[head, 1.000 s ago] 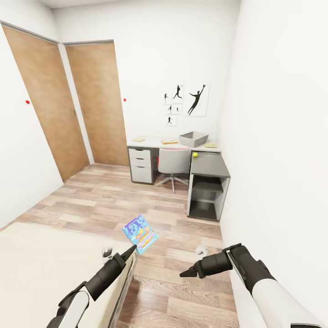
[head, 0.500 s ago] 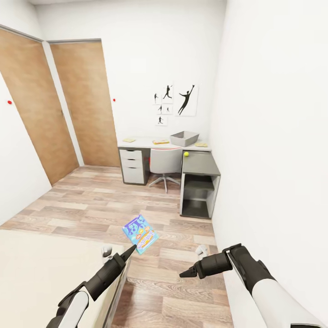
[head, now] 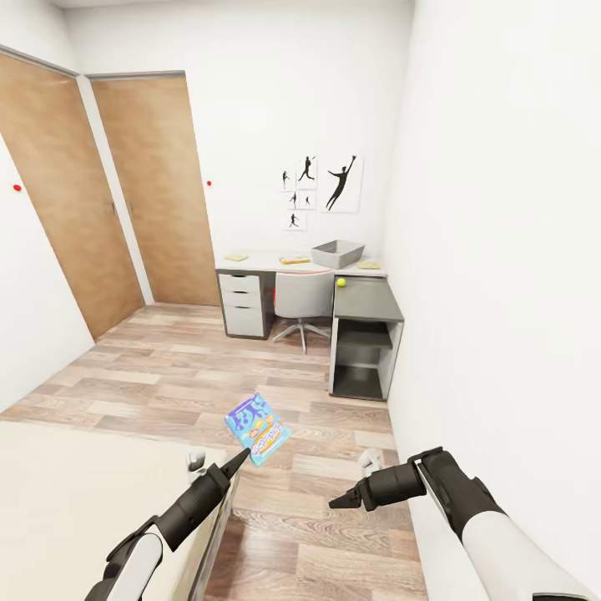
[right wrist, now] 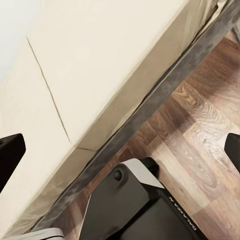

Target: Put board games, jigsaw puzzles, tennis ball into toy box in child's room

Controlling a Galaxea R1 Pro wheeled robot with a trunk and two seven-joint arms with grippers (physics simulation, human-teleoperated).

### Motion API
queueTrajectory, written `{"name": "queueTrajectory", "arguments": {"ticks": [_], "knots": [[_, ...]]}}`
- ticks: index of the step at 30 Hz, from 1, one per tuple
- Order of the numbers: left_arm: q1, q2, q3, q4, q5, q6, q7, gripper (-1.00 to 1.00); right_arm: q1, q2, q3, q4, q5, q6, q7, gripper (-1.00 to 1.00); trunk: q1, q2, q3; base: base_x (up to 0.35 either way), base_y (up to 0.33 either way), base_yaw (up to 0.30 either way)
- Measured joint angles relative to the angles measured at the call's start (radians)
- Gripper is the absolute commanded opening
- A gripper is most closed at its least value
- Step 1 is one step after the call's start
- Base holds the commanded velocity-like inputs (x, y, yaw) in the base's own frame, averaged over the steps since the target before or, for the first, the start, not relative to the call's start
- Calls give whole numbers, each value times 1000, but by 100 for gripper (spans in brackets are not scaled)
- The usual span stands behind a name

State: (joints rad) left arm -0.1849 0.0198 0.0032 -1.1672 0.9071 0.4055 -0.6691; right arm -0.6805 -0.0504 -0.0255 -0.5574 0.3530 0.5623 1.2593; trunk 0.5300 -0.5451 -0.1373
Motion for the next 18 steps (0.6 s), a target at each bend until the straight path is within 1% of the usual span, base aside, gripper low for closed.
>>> {"name": "queueTrajectory", "arguments": {"ticks": [18], "knots": [[0, -2, 0, 0, 0, 0, 0, -100, 0, -1, -2, -4, -1, 7, -1, 100, 0, 0, 0, 0, 0, -2]]}}
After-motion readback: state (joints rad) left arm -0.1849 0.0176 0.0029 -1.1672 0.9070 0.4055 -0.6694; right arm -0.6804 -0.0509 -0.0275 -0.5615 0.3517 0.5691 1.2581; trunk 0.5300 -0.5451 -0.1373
